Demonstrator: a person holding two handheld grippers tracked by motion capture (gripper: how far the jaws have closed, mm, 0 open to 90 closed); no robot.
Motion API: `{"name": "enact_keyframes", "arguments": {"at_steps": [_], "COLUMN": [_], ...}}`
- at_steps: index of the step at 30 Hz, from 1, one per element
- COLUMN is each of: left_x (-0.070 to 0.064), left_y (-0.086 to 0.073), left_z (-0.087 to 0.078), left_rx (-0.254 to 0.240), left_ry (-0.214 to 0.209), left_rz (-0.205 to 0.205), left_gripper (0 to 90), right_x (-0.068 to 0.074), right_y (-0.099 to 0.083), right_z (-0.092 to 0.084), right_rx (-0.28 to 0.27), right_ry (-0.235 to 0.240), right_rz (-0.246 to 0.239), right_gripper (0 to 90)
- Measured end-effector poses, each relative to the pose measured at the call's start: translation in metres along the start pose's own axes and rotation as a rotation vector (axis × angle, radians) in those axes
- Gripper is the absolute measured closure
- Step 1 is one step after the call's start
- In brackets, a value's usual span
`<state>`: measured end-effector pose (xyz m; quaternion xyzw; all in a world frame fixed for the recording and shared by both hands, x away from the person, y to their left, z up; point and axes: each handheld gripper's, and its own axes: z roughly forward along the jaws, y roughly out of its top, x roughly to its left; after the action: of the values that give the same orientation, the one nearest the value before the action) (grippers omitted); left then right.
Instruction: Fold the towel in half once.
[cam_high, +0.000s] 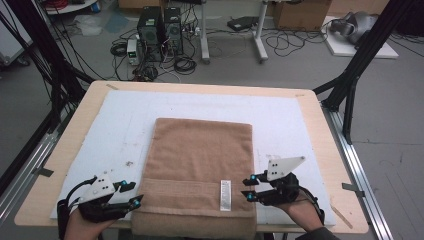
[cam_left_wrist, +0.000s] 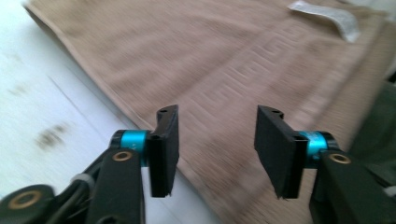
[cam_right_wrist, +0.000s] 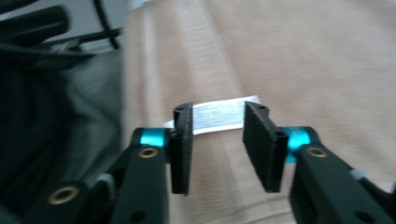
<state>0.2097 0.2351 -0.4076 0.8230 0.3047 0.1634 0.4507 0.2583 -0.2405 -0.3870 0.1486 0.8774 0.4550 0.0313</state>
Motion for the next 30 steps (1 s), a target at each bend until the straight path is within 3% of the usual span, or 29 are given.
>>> {"name": "enact_keyframes", "arguments": {"at_steps": [4, 6, 8, 10, 13, 15, 16, 18, 21, 25, 27, 29, 30], "left_x": [0.017, 0.029, 0.041, 0.052, 0.074, 0.087, 0.091, 0.1, 0.108, 0.115, 0.119, 0.119, 0.119], "left_y": [0.017, 0.028, 0.038, 0.047, 0.059, 0.062, 0.062, 0.061, 0.055, 0.048, 0.045, 0.045, 0.045], "left_z": [0.022, 0.038, 0.052, 0.064, 0.086, 0.1, 0.106, 0.118, 0.129, 0.137, 0.138, 0.138, 0.138], "left_rx": [-0.007, -0.009, -0.01, 0.0, 0.018, 0.021, 0.014, 0.057, 0.079, 0.144, 0.133, 0.135, 0.132], "left_ry": [0.015, 0.014, 0.039, 0.069, 0.141, 0.153, 0.165, 0.168, 0.188, 0.193, 0.168, 0.152, 0.138], "left_rz": [0.008, -0.003, -0.019, -0.011, -0.044, -0.094, -0.093, -0.113, -0.154, -0.178, -0.224, -0.217, -0.221], "left_gripper": [47.6, 47.3, 47.3, 48.0, 52.2, 53.0, 53.8, 54.8, 53.0, 52.7, 55.2, 60.0, 65.8], "right_x": [-0.027, -0.05, -0.073, -0.094, -0.12, -0.134, -0.139, -0.147, -0.157, -0.163, -0.166, -0.167, -0.167], "right_y": [0.002, 0.004, 0.006, 0.01, 0.019, 0.02, 0.02, 0.015, 0.005, -0.002, -0.006, -0.008, -0.007], "right_z": [0.004, 0.009, 0.012, 0.016, 0.023, 0.029, 0.031, 0.035, 0.043, 0.048, 0.052, 0.055, 0.055], "right_rx": [0.039, 0.056, 0.051, 0.06, 0.093, 0.103, 0.098, 0.093, 0.15, 0.17, 0.183, 0.183, 0.183], "right_ry": [-0.087, -0.141, -0.164, -0.218, -0.25, -0.276, -0.286, -0.288, -0.309, -0.322, -0.316, -0.307, -0.307], "right_rz": [0.03, 0.053, 0.089, 0.109, 0.136, 0.138, 0.149, 0.175, 0.219, 0.25, 0.271, 0.287, 0.279], "right_gripper": [56.9, 52.7, 51.2, 48.7, 45.0, 44.0, 43.3, 41.6, 38.4, 38.0, 39.0, 41.7, 47.8]}}
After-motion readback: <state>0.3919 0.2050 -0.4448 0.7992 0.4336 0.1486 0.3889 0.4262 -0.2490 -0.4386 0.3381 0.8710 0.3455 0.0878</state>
